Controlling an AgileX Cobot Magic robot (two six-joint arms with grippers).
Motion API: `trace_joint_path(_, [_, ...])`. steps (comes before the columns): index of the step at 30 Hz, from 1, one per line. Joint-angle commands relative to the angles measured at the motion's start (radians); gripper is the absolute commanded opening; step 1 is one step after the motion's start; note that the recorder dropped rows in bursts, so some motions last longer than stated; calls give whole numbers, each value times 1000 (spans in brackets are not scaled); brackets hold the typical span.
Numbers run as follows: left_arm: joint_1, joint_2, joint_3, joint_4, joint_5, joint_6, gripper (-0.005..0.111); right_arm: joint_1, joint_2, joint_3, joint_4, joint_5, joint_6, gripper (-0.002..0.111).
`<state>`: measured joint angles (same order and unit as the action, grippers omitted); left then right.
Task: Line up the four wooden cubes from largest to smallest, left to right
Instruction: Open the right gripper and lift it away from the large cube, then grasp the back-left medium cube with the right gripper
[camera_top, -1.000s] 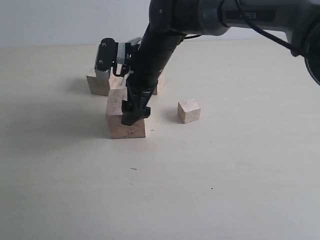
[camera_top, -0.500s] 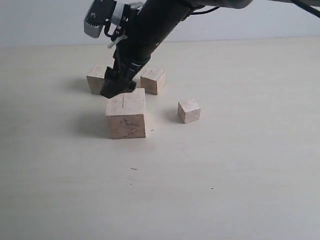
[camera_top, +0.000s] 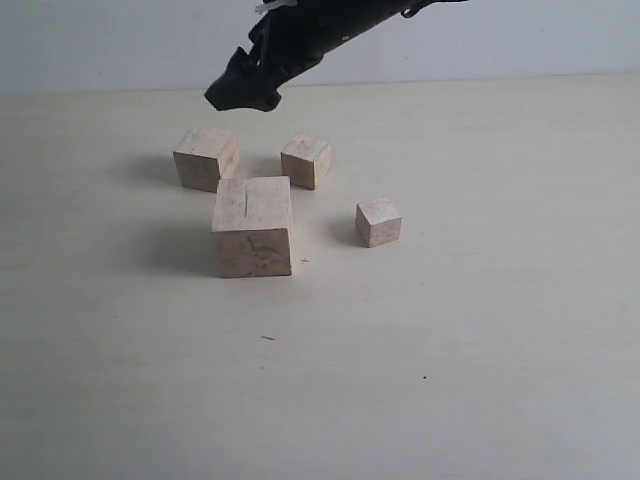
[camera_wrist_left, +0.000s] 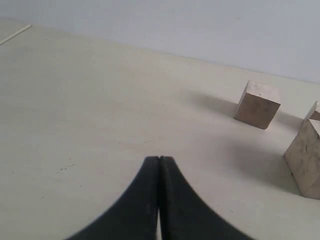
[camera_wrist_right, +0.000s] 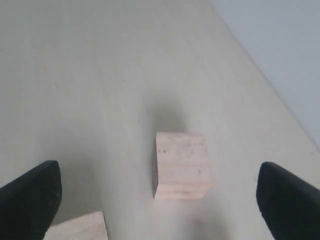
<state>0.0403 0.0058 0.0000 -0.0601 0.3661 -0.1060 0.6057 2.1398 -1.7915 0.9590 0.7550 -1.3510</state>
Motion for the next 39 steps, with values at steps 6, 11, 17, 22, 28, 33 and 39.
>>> trace_joint_path(6, [-5,-6,0,-3,-9,-2,0,-3,130,-54,326,-29,-219,100])
trace_joint_path(11, [-5,-6,0,-3,-9,-2,0,-3,223,-159,372,1,-234,100])
trace_joint_path(17, [-5,-6,0,-3,-9,-2,0,-3,317,-283,372,9,-272,100])
trace_joint_path(22, [-5,-6,0,-3,-9,-2,0,-1,385,-365,372,11,-272,100])
trace_joint_path(28, [-5,-6,0,-3,-9,-2,0,-1,436,-399,372,10,-280,100])
trace_joint_path(33, [-5,-6,0,-3,-9,-2,0,-1,469,-399,359,10,-286,100])
trace_joint_path(39, [-5,-6,0,-3,-9,-2,0,-1,482,-399,340,3,-290,100])
